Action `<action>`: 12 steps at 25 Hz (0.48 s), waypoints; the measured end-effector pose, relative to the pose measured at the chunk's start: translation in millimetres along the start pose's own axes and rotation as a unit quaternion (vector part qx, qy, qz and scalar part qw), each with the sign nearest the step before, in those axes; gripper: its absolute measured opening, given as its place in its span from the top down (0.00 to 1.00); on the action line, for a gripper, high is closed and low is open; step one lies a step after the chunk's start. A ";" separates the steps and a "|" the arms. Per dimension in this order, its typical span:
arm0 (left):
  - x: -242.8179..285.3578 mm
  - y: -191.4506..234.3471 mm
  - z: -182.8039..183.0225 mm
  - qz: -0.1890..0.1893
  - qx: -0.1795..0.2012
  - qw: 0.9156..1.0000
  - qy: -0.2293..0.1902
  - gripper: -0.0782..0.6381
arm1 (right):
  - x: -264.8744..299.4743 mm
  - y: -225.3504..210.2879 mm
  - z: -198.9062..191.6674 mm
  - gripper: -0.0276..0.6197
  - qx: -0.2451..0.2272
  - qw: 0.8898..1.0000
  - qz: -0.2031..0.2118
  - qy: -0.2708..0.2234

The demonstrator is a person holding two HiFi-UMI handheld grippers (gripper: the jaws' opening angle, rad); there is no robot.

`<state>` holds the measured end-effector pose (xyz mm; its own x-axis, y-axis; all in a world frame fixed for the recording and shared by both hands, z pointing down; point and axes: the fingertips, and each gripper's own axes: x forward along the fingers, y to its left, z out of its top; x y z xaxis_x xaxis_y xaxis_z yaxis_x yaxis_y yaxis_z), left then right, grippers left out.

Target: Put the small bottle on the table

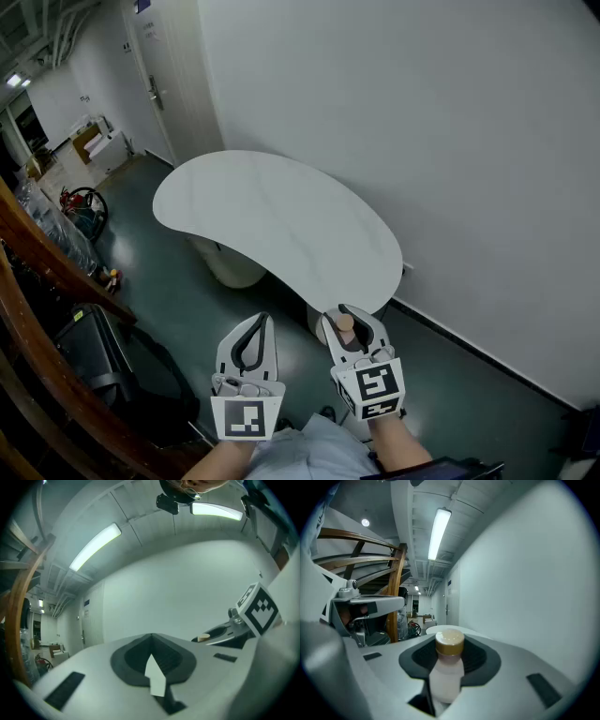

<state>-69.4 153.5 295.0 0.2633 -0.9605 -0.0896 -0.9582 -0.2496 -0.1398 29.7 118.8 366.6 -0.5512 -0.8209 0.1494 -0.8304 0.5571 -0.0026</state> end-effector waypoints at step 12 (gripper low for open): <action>15.2 -9.2 -2.9 0.015 0.003 1.000 0.003 0.89 | 5.1 -17.4 -2.4 0.78 0.004 1.000 0.018 -0.004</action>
<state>-56.9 140.8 297.8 0.2328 -0.9685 -0.0882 -0.9652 -0.2190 -0.1429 41.5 105.2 369.8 -0.5810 -0.8017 0.1407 -0.8110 0.5849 -0.0161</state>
